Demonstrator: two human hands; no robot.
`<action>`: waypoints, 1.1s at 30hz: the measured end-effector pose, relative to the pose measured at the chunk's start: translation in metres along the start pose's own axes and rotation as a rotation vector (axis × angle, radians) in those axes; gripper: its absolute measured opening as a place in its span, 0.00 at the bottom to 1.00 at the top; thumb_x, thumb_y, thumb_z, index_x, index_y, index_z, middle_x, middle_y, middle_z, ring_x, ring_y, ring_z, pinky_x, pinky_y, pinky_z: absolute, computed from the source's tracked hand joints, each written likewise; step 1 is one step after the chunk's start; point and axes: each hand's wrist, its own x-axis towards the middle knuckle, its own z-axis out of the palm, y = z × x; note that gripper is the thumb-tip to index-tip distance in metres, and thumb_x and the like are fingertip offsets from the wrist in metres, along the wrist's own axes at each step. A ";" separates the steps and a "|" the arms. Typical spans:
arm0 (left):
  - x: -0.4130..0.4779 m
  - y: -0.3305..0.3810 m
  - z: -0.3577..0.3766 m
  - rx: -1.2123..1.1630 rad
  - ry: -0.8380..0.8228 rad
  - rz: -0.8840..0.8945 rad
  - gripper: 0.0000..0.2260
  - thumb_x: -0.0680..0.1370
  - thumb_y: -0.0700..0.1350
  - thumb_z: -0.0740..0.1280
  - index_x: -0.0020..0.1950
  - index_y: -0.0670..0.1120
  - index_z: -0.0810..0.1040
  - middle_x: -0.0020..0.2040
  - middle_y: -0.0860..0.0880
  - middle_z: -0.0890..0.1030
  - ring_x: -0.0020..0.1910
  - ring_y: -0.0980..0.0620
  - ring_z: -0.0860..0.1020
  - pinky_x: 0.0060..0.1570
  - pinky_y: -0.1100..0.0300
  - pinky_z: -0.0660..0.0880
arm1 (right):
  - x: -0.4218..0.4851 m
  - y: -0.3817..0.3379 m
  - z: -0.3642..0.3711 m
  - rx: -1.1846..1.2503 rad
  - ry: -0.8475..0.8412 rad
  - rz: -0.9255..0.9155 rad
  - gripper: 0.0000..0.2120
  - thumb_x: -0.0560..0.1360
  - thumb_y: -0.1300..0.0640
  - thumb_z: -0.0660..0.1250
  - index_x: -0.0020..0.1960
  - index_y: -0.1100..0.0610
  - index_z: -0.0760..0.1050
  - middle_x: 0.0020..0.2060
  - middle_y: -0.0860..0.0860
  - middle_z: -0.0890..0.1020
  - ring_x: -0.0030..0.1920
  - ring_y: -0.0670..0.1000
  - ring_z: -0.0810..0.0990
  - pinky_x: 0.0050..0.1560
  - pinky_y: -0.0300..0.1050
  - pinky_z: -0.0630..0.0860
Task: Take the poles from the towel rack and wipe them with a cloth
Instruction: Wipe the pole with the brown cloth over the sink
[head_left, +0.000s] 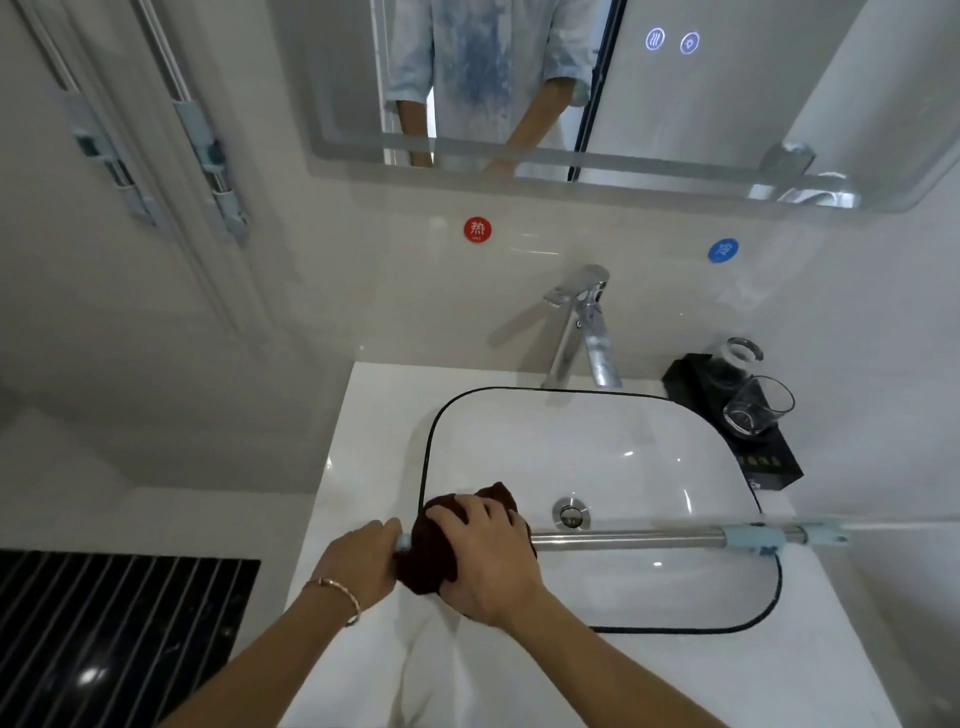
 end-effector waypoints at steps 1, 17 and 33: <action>0.002 -0.002 -0.003 0.051 -0.014 0.001 0.02 0.77 0.47 0.58 0.49 0.50 0.67 0.42 0.50 0.73 0.48 0.46 0.77 0.41 0.59 0.68 | 0.004 0.001 -0.005 0.043 -0.026 0.016 0.31 0.67 0.47 0.69 0.68 0.43 0.63 0.65 0.50 0.70 0.63 0.58 0.70 0.62 0.56 0.67; 0.011 -0.006 -0.003 0.260 0.113 0.216 0.12 0.59 0.49 0.77 0.33 0.47 0.76 0.26 0.48 0.77 0.24 0.50 0.77 0.21 0.63 0.65 | -0.006 0.007 -0.013 -0.010 -0.041 -0.021 0.35 0.63 0.48 0.73 0.66 0.43 0.64 0.62 0.53 0.73 0.60 0.59 0.73 0.61 0.57 0.70; 0.010 0.010 -0.011 0.030 -0.213 0.014 0.12 0.75 0.54 0.62 0.53 0.48 0.74 0.52 0.49 0.79 0.52 0.47 0.78 0.46 0.59 0.71 | -0.039 0.005 0.018 -0.106 0.135 -0.051 0.41 0.51 0.45 0.76 0.63 0.44 0.68 0.58 0.51 0.77 0.57 0.57 0.78 0.57 0.56 0.76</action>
